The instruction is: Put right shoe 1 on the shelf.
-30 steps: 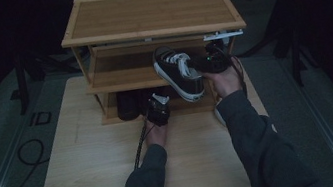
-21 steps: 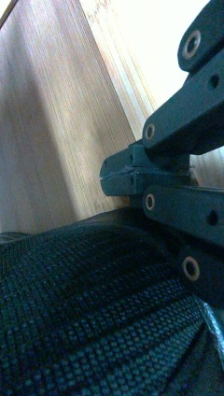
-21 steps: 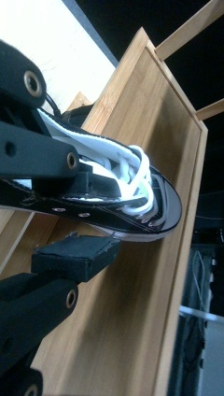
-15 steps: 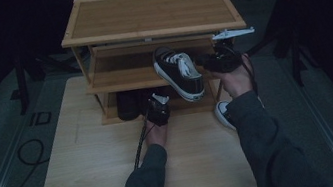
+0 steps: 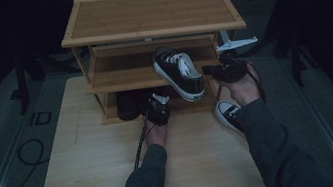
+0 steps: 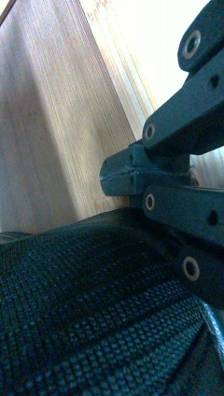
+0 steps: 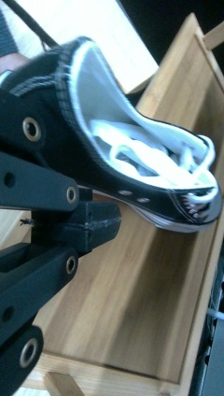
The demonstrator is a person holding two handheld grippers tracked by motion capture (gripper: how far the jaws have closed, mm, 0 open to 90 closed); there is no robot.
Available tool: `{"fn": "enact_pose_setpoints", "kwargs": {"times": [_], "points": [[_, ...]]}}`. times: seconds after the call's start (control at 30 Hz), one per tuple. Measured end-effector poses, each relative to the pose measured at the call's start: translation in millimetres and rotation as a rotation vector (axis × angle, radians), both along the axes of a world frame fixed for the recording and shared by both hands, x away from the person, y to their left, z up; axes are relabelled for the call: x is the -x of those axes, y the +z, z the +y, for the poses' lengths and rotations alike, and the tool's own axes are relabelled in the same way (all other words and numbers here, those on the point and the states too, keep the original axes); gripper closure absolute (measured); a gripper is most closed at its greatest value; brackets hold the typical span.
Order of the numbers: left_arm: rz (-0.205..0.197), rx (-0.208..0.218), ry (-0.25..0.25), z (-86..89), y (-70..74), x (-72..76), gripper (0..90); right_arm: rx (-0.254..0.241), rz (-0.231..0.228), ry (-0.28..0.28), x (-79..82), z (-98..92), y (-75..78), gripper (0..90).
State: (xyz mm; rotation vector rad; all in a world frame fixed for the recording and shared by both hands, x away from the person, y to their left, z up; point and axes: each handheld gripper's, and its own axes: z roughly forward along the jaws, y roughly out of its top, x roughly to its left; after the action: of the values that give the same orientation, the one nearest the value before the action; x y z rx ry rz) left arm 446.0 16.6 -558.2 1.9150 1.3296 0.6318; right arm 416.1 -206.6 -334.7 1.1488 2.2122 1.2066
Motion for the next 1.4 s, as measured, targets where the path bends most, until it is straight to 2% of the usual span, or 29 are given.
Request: {"fn": "enact_pose_setpoints", "kwargs": {"times": [0.27, 0.53, 0.83, 1.03, 1.4], "points": [[0.000, 0.002, 0.000, 0.0, 0.0, 0.0, 90.0, 0.053, -0.005, 0.035, 16.3, -1.8, -11.3, 90.0], [0.000, 0.002, 0.000, -0.1, 0.0, 0.0, 90.0, 0.103, -0.008, 0.089, 42.1, -2.7, -25.8, 90.0], [0.001, -0.001, 0.004, -0.4, 0.0, -0.1, 90.0, 0.123, -0.021, 0.148, 65.3, 3.2, -27.3, 90.0], [0.002, 0.001, 0.006, -0.5, 0.0, -0.1, 90.0, 0.136, -0.022, 0.174, 68.8, 9.6, -27.0, 90.0], [0.004, 0.002, 0.009, -0.7, 0.1, 0.0, 90.0, 0.110, -0.013, 0.202, 66.3, 16.3, -26.9, 90.0]]}}
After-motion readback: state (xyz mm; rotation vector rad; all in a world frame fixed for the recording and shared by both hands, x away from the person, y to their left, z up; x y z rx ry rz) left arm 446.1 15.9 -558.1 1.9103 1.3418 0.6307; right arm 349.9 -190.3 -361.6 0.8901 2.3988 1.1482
